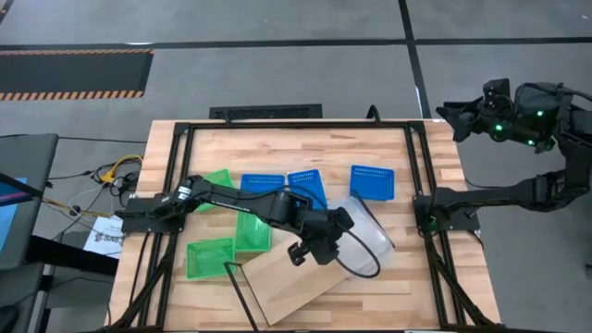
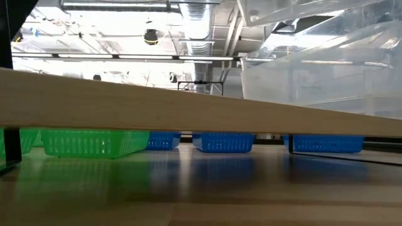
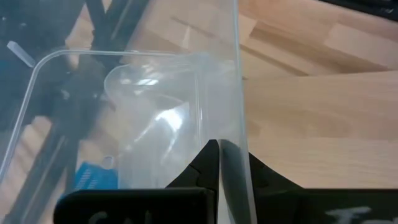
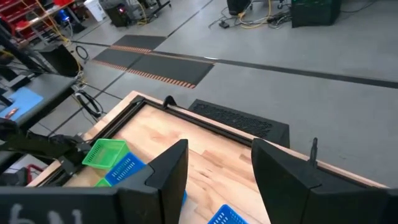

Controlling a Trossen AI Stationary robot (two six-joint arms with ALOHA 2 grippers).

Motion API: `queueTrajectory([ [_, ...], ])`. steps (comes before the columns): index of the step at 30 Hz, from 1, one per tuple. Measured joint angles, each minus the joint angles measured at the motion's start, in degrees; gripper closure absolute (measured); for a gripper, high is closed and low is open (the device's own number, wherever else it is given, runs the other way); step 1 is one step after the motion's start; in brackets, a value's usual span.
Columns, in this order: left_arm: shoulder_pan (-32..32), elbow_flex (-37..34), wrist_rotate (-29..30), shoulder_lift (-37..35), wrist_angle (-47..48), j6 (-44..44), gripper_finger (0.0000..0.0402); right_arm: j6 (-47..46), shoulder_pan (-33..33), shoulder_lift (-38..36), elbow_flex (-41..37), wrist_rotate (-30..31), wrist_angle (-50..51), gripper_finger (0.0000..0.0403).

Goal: Stack baskets on shelf by color
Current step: Stack the transparent bin on top of the other transparent bins on the shelf

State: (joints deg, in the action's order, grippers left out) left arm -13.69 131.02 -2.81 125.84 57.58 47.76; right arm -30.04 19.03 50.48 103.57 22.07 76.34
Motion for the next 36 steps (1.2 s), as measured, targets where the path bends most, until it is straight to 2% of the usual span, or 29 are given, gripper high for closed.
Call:
queueTrajectory([
  [6,1.8,0.0,-5.5,0.0,0.8,-0.3,0.0401,0.0,0.0,0.0,0.0,0.0,0.0,0.0207],
  [15,1.8,0.0,-8.7,0.0,1.9,1.0,0.0401,0.0,0.0,0.0,0.0,0.1,0.0,0.0209],
  [36,2.6,0.1,-10.9,0.7,3.0,0.7,0.0400,0.1,0.0,0.0,0.0,0.1,0.0,0.0215],
])
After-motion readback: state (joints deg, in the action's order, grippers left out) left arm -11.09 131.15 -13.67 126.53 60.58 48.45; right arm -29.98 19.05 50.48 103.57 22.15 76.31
